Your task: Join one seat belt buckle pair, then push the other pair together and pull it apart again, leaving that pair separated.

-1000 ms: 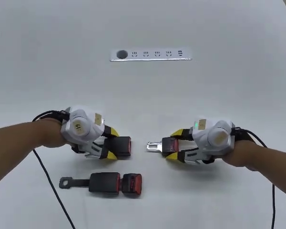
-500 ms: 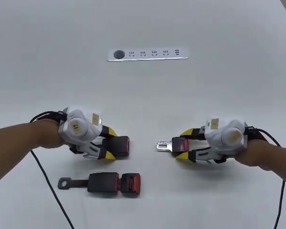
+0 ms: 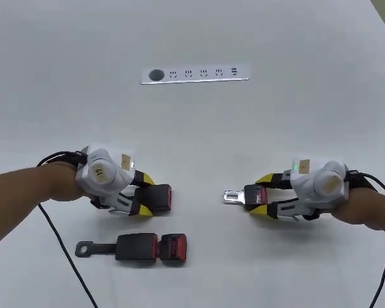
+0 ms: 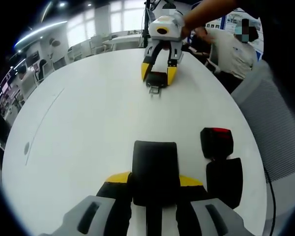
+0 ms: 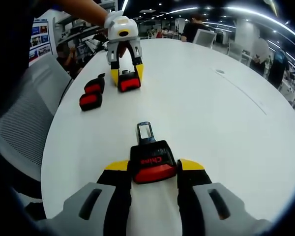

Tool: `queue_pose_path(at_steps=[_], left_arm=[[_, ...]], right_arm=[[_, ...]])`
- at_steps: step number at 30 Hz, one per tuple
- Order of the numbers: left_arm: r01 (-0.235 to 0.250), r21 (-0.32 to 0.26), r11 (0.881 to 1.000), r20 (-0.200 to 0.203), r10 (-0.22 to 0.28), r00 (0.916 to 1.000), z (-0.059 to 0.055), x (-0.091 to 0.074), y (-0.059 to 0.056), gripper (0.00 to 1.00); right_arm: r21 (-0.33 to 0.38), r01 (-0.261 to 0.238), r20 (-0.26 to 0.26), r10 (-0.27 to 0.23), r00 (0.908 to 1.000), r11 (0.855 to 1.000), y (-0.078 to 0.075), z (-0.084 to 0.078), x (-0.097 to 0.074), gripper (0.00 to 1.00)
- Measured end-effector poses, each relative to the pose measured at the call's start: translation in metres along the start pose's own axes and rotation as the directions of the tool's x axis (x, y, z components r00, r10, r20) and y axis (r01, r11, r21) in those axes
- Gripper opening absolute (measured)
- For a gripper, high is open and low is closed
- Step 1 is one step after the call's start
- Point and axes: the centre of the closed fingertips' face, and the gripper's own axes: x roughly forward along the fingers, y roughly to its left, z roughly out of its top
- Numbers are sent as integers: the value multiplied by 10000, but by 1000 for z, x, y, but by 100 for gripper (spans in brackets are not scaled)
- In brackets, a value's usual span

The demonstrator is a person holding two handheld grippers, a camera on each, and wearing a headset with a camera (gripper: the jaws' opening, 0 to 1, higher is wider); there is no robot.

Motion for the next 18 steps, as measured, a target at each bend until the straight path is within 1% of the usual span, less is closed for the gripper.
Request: queue_pose_path(at_steps=[6,9,14,16,18], left_arm=[[5,-19,10000,-33,-5,10000,0,0,0,35],[14,-14,10000,-57,-14,10000,1,0,-1,35],[15,-90,10000,-111,-16,9999,-1,0,0,35],[-2,-182,9998,-128,0,9999,0,0,-1,35],[-35,-140,9999,-166,32,9999,0,0,0,35]], right_arm=[[15,60,-63,-60,10000,10000,1,-5,-10,35],[26,92,-79,-92,9999,10000,0,-7,-11,35],[-53,51,-96,-52,9999,10000,1,-6,-11,36],[-54,38,-104,-38,9999,10000,1,-7,-12,36],[-55,49,-147,-50,9999,10000,1,-7,-12,36]])
